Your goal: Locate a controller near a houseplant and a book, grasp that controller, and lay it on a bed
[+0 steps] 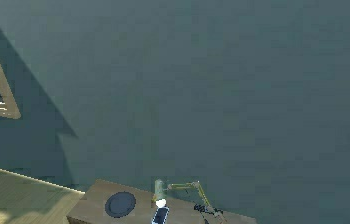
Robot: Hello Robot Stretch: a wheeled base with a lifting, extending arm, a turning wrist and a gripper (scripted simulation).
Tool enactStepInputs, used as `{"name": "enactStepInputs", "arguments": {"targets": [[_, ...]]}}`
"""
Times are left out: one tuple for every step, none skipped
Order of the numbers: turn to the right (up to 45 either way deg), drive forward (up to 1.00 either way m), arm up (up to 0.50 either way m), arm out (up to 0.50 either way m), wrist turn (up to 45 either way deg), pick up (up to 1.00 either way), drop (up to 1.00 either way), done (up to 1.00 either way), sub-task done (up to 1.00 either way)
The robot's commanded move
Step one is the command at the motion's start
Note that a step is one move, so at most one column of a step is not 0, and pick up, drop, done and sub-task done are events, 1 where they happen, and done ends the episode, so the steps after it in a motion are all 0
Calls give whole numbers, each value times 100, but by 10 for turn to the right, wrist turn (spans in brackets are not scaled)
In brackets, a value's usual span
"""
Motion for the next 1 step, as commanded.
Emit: {"name": "enactStepInputs", "arguments": {"targets": [[0,0,0,0,450,0,0,0,0]]}}
